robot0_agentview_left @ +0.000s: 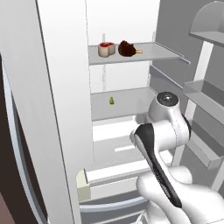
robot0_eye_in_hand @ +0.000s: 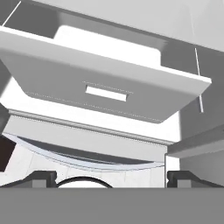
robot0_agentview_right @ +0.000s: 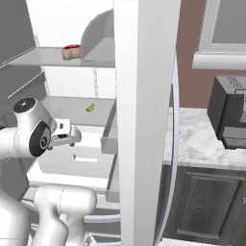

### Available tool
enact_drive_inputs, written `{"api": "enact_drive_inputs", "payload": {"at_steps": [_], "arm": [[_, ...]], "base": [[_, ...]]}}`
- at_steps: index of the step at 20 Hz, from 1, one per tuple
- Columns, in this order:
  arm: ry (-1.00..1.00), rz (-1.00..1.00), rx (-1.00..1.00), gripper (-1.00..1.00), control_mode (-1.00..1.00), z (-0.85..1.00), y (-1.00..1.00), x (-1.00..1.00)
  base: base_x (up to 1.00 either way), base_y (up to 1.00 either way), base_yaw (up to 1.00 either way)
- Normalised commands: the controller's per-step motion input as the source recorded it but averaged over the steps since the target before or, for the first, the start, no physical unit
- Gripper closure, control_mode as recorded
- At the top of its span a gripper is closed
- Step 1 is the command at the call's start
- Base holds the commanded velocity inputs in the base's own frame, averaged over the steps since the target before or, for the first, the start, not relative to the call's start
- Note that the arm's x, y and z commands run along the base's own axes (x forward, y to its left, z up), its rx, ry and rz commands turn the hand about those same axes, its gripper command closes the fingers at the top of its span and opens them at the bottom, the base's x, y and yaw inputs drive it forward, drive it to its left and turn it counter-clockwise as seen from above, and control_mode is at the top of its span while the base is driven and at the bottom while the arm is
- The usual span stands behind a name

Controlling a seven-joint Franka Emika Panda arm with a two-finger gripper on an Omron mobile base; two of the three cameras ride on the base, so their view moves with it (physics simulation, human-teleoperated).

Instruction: Gather the lemon wedge and lemon from the fridge and place them on a tray on the dining counter. Then gather the steaks from the fridge and place them on the other tray.

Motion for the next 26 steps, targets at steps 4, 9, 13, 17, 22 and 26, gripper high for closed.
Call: {"api": "enact_drive_inputs", "payload": {"at_steps": [4,9,13,17,22,26], "arm": [[0.00,0.00,0.05,-1.00,-1.00,0.00,-0.01,0.98],[0.00,-0.03,0.01,-1.00,-1.00,0.00,0.17,1.00],[0.00,-0.14,0.00,-1.00,-1.00,0.00,0.43,0.94],[0.00,-0.20,0.00,-1.00,-1.00,0.00,0.53,0.84],[0.00,-0.14,0.01,-1.00,-1.00,0.01,0.21,0.73],[0.00,-0.01,0.04,-1.00,-1.00,0.00,-0.05,0.57]], "base": [[0.00,0.00,0.00],[0.00,0.00,0.00],[0.00,0.00,0.00],[0.00,0.00,0.00],[0.00,0.00,0.00],[0.00,0.00,0.00]]}}
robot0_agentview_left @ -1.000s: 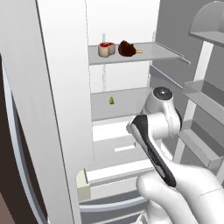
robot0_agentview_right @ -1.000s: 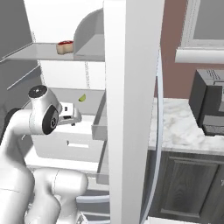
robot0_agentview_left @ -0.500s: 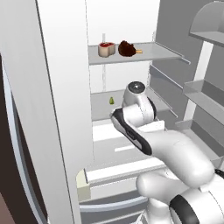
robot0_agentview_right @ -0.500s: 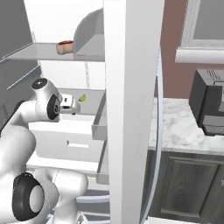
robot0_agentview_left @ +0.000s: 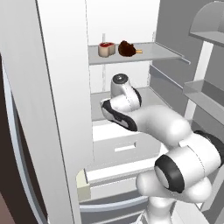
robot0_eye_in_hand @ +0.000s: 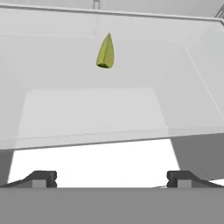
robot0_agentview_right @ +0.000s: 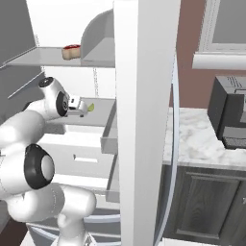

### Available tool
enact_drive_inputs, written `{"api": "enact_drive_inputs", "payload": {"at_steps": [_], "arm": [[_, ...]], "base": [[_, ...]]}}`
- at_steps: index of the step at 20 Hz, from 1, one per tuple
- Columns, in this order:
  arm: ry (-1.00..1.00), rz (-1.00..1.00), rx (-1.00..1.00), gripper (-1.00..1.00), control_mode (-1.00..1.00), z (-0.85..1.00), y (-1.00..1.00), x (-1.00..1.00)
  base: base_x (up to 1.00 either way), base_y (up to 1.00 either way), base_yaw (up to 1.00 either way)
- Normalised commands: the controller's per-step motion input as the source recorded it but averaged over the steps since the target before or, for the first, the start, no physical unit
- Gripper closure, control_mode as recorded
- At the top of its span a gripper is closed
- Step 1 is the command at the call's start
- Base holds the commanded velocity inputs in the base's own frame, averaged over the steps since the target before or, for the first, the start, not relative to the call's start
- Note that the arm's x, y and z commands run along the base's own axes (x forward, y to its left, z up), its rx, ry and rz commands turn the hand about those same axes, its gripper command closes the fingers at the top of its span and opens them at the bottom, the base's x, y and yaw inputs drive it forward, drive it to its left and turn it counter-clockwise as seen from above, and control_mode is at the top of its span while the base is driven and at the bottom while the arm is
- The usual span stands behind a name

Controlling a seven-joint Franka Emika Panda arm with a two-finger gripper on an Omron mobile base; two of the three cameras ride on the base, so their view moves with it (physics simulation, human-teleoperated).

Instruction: Gather the lemon wedge and lemon from the fridge and place them on a tray on the dining counter. Then gather the steaks from the fridge and place them on the other tray.

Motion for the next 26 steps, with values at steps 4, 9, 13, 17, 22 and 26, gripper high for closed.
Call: {"api": "enact_drive_inputs", "payload": {"at_steps": [4,9,13,17,22,26], "arm": [[0.01,0.00,0.01,-1.00,-1.00,0.00,-0.02,0.59],[0.02,0.00,0.00,-1.00,-1.00,0.00,0.00,0.70],[0.03,0.00,0.01,-1.00,-1.00,0.00,0.00,0.68],[0.03,0.00,0.00,-1.00,-1.00,-0.01,0.00,0.47],[0.01,0.00,0.00,-1.00,-1.00,-0.13,0.00,0.33],[0.01,0.00,0.00,-1.00,-1.00,-0.13,0.00,0.39]], "base": [[0.00,0.00,0.00],[0.00,0.00,0.00],[0.00,0.00,0.00],[0.00,0.00,0.00],[0.00,0.00,0.00],[0.00,0.00,0.00]]}}
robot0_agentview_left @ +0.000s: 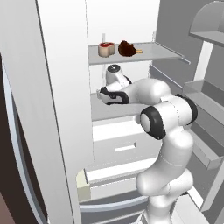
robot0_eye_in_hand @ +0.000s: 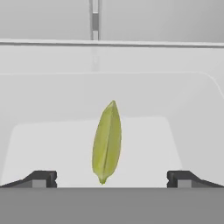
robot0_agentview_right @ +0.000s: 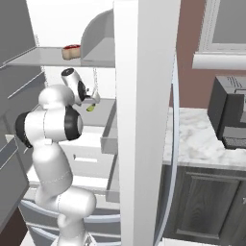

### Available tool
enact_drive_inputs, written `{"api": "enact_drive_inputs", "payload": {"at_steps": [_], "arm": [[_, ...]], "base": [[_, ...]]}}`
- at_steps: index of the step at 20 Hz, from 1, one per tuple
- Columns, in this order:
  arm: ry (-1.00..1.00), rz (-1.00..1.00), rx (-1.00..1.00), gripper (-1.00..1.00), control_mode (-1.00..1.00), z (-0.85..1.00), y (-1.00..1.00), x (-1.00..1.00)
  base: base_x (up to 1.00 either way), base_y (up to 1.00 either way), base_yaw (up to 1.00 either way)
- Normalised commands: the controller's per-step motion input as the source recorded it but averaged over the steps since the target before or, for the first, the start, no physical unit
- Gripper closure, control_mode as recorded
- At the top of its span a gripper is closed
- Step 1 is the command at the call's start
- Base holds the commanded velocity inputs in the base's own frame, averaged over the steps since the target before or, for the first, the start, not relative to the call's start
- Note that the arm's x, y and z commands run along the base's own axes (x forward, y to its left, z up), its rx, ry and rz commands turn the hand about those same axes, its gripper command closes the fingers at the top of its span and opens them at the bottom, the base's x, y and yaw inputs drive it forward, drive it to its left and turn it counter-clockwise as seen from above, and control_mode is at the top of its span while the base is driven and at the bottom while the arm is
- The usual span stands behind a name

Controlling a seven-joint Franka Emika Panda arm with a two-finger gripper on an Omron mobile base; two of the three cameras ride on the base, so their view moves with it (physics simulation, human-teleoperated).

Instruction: Gather the lemon wedge and lemon from the fridge and place them on a tray on the dining counter. Then gather the steaks from the fridge and place them on the other tray.

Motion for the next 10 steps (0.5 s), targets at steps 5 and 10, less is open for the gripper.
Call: {"api": "enact_drive_inputs", "payload": {"at_steps": [5,10], "arm": [[0.02,0.00,0.00,-1.00,-1.00,-0.07,0.00,0.40],[0.04,0.00,0.00,-1.00,-1.00,-0.09,0.00,0.32]], "base": [[0.00,0.00,0.00],[0.00,0.00,0.00]]}}
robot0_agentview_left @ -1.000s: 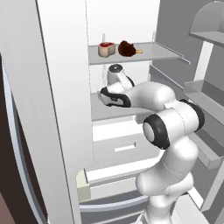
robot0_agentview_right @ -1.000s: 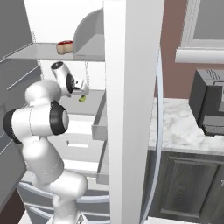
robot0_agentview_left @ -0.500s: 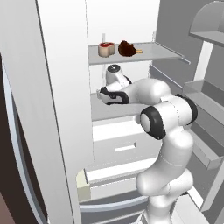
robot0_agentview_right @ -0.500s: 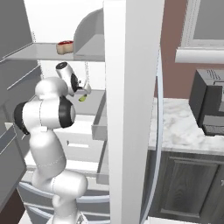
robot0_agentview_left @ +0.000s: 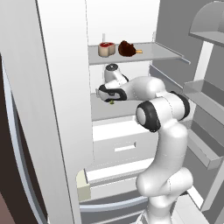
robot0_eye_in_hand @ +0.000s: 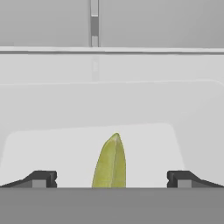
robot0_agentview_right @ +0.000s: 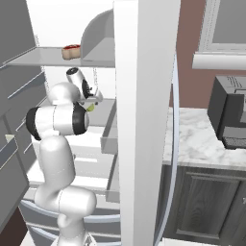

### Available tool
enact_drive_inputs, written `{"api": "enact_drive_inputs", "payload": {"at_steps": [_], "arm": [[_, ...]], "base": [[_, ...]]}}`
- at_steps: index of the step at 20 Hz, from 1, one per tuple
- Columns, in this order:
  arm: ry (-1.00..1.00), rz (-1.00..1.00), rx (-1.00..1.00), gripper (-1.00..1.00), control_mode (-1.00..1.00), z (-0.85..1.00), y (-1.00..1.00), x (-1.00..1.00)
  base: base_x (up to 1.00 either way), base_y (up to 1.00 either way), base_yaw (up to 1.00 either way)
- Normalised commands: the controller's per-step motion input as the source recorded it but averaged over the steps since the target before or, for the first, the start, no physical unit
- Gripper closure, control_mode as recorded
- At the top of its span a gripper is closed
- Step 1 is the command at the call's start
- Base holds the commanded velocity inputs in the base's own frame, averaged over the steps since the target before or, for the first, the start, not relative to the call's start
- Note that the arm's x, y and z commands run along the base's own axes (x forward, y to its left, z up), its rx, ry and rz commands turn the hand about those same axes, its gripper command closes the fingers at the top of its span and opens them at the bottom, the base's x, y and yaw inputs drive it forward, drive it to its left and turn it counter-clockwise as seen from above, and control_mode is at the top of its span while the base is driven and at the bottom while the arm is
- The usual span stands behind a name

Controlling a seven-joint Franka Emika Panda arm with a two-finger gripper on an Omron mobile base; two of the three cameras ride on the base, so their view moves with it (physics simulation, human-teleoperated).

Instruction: Gather the lemon wedge and lemon from the fridge and place them on a tray on the dining counter. Then gather the steaks from the fridge and place them on the other tray.

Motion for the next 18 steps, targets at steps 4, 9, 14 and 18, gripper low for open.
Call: {"api": "enact_drive_inputs", "payload": {"at_steps": [4,9,14,18], "arm": [[0.03,0.00,0.00,-1.00,-1.00,-0.11,0.00,0.08],[0.01,0.00,0.00,-1.00,-1.00,-0.13,0.00,0.00],[0.00,0.00,0.00,-1.00,-1.00,-0.16,0.00,-0.03],[0.00,0.00,0.00,-1.00,-1.00,-0.17,0.00,-0.10]], "base": [[0.00,0.00,0.00],[0.00,0.00,0.00],[0.00,0.00,0.00],[0.00,0.00,0.00]]}}
